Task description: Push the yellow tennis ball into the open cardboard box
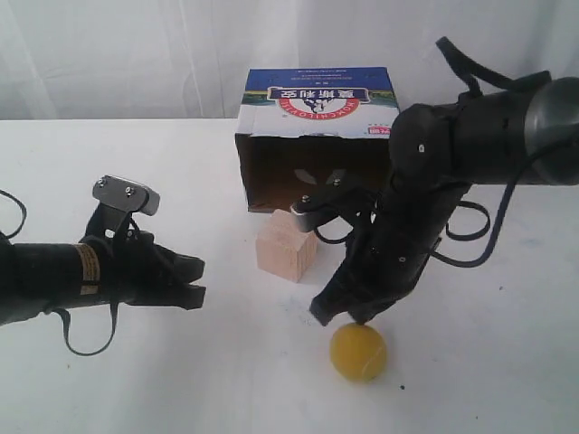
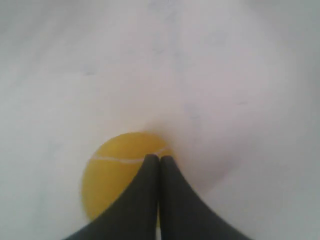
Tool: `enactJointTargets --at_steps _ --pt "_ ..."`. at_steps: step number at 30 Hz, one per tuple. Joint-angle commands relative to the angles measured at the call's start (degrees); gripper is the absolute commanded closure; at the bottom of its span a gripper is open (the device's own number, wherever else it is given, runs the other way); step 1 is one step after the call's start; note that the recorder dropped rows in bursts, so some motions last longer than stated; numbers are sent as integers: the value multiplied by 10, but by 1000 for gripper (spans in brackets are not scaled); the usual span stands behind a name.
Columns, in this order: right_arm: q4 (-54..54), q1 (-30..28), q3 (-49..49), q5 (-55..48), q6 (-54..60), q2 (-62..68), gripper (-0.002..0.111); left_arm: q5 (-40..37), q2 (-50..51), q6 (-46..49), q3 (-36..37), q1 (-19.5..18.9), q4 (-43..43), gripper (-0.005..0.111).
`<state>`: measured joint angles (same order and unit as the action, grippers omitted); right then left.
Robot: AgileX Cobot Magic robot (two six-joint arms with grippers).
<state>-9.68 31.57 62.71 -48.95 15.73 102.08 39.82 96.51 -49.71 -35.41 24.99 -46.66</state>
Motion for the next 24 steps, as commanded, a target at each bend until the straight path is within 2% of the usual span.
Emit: enactJointTargets --at_steps 1,5,8,10,13,16,19,24 --pt "102 -2 -14 56 -49 20 108 -115 -35 47 19 3 50 107" --pt "138 -2 -11 131 -92 19 108 -142 -66 125 67 3 183 107" --pt "178 -2 4 144 -128 14 108 -154 -99 173 102 3 297 107" --pt "207 -2 16 144 -150 6 108 -159 -124 207 120 3 331 107" --pt "257 -2 31 139 -185 -12 108 -168 -167 247 141 3 346 107" --pt "239 -2 40 98 -191 -43 108 -227 -208 268 143 3 346 107" --pt "178 5 40 27 -177 -78 108 -270 -239 278 143 3 346 107" --pt "41 24 38 -48 -93 -108 108 -294 -290 279 143 3 346 107"
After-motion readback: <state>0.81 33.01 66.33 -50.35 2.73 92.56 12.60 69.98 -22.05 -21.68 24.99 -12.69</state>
